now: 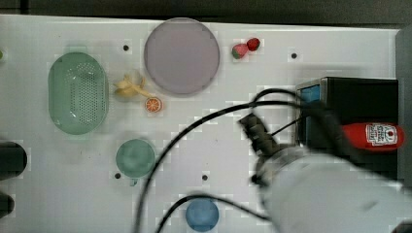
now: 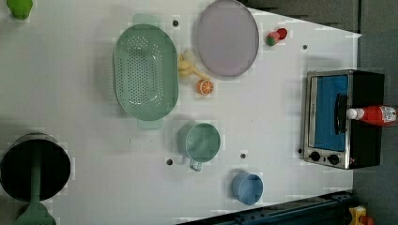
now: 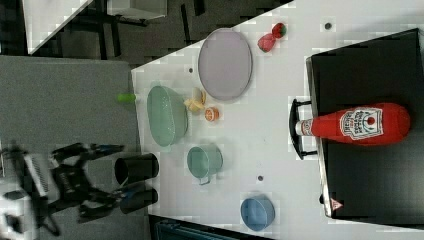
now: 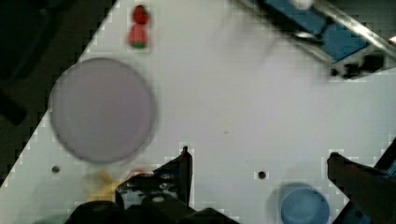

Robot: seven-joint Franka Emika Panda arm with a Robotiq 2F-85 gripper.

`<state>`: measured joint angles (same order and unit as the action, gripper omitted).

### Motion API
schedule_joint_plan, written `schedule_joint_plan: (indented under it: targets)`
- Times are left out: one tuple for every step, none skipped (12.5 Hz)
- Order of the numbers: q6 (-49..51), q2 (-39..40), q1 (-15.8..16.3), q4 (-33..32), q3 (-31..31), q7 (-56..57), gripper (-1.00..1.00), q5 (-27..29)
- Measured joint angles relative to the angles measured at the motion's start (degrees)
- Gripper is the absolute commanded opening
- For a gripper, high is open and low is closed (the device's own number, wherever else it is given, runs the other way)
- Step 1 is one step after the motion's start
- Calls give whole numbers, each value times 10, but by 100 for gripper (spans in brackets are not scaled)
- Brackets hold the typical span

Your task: Pick Ketchup from oven and place it on table.

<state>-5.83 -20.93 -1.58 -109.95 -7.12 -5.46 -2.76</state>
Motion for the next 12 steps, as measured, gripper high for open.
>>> schedule_joint_plan:
  targets:
    - [-13,18,3,1,-27,0,100,1]
    - [-37,38,8,-2,-62,0,100,8]
    - [-65,58,7,-7,-96,0,100,19]
    - [-82,80,-5,-8,-119,0,100,20]
    - [-101,101,-20,-7,-133,0,100,10]
    - [-126,122,-25,-8,-155,0,100,5]
    - [-154,140,-25,-13,-177,-1,100,10]
    - [-166,159,-27,-15,-197,-1,100,11]
    - [-173,178,-28,-11,-215,0,100,9]
    - [-177,200,-29,-2,-228,0,100,7]
    - [-190,219,-30,7,-236,-1,100,10]
    - [-210,238,-32,11,-244,-3,100,12]
